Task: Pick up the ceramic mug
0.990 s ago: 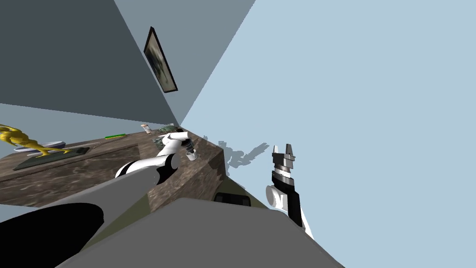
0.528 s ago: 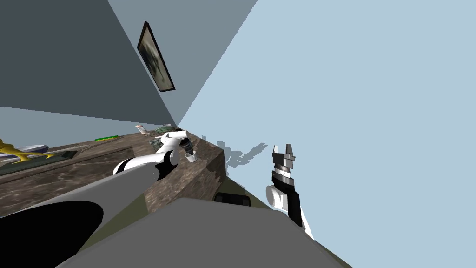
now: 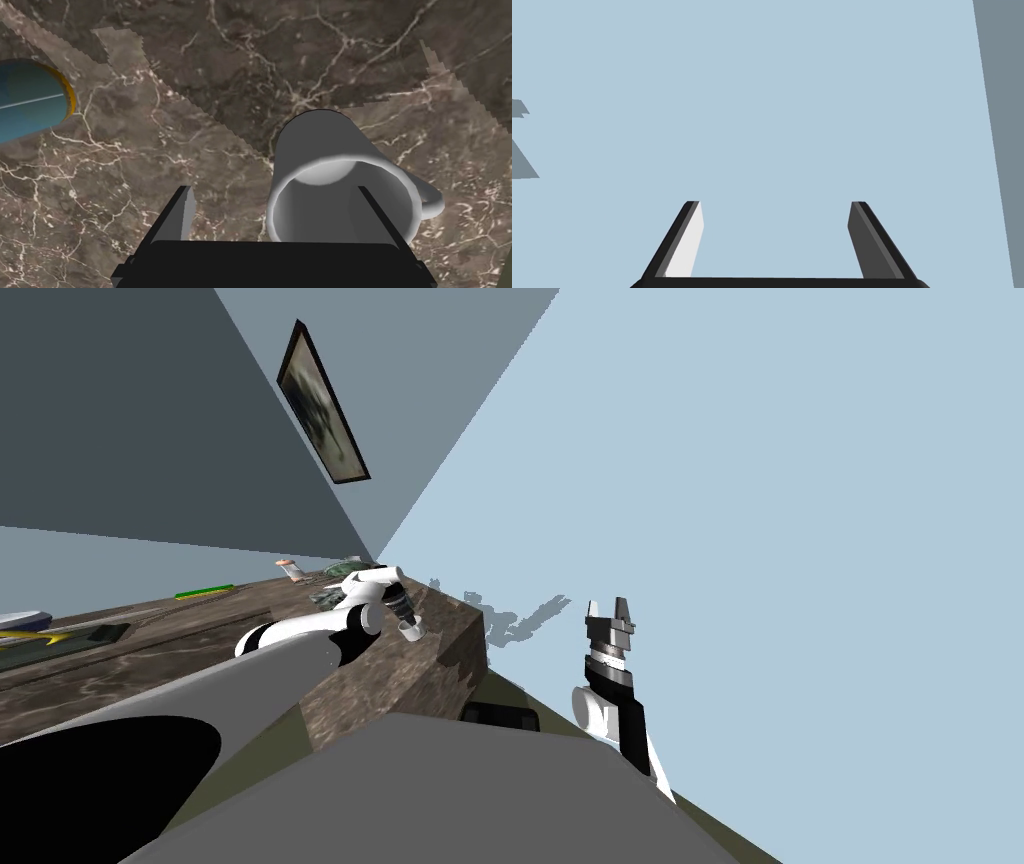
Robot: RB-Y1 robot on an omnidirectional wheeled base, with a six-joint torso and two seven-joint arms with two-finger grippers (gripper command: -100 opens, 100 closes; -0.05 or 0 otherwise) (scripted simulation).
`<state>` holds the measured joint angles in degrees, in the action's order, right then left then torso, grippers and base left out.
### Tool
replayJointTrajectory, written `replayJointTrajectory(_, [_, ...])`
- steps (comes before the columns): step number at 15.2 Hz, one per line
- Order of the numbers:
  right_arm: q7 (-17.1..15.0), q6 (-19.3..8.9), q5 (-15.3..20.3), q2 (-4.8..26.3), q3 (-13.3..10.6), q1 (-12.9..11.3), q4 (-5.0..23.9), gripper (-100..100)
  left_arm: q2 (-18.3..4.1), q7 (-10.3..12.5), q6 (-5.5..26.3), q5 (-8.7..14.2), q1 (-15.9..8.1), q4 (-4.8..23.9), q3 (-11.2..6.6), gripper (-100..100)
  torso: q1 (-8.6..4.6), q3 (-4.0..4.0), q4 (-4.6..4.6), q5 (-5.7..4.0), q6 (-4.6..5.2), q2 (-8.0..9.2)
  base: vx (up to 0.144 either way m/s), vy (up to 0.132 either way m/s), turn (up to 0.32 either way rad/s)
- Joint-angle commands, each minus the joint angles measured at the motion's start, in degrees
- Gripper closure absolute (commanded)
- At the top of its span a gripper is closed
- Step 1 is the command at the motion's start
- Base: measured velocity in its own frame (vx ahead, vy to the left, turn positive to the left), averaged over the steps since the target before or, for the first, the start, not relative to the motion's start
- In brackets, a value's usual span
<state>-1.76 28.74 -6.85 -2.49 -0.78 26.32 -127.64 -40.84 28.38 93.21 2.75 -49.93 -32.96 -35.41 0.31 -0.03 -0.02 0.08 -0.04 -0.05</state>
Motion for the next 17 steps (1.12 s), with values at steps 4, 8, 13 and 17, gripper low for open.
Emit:
replayJointTrajectory(4, [0.0, 0.0, 0.0, 0.0, 0.0, 0.0, 0.0, 0, -1.0, 0.9, 3.9, -0.2, -1.4, 3.1, -1.12, -100, -0.02, 0.00, 0.00, 0.00, 0.00, 0.01, 0.008, 0.060, -0.042])
replayJointTrajectory(8, [0.0, 0.0, 0.0, 0.0, 0.0, 0.0, 0.0, 0, 0.6, 0.7, 0.2, 0.3, 0.5, 3.3, -0.73, -100, -0.30, 0.01, 0.00, -0.06, -0.01, 0.01, 0.008, -0.005, 0.023])
replayJointTrajectory(13, [0.0, 0.0, 0.0, 0.0, 0.0, 0.0, 0.0, 0, 0.1, 0.7, 1.0, 0.2, -0.3, 3.6, -0.70, 100, -0.29, 0.01, 0.00, -0.06, -0.01, 0.02, 0.002, -0.002, 0.005])
replayJointTrajectory(17, [0.0, 0.0, 0.0, 0.0, 0.0, 0.0, 0.0, 0, -0.2, 0.9, 2.5, 0.0, -0.6, 2.3, -0.87, 100, -0.25, 0.05, 0.06, -0.12, 0.00, 0.06, -0.009, 0.008, -0.031])
